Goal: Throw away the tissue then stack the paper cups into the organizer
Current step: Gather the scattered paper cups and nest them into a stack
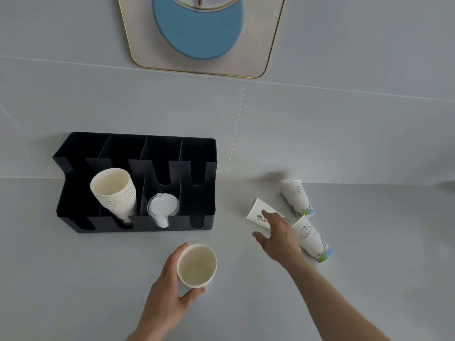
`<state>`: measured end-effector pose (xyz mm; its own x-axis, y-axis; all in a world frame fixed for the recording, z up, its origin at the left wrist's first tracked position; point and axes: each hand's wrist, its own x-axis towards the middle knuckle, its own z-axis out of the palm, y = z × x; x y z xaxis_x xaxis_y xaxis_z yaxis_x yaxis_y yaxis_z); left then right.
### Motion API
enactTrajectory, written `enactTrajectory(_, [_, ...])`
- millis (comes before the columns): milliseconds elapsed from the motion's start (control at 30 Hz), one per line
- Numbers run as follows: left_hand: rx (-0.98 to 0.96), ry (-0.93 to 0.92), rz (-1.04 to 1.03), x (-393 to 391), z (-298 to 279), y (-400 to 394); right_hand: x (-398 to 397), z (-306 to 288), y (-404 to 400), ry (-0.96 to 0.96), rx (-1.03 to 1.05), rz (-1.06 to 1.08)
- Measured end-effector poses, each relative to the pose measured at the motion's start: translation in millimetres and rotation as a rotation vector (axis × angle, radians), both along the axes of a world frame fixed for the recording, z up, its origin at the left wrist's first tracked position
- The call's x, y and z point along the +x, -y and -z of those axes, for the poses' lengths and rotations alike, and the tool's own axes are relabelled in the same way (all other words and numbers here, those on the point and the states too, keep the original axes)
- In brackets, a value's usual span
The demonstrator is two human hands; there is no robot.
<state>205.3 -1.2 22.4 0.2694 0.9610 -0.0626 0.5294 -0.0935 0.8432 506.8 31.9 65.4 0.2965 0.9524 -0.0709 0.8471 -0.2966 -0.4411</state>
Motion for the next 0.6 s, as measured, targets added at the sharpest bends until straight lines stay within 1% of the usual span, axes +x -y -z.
enactTrajectory(133, [-0.017, -0.014, -0.032, 10.4, -1.3, 0.1, 26.9, 4.9, -34.6, 0.123, -0.113, -0.019])
enactTrajectory(267, [-0.024, -0.048, -0.075, 14.7, -3.6, 4.3, 37.8, 19.7, -63.4, 0.150, -0.184, -0.067])
enactTrajectory(433, [-0.036, -0.086, -0.114, 18.3, -6.2, 5.4, 30.4, 39.8, -79.3, 0.164, -0.219, -0.093])
enactTrajectory(600, [-0.047, -0.093, -0.124, 19.9, -7.8, 7.6, 7.2, 45.2, -63.8, 0.301, -0.177, -0.206])
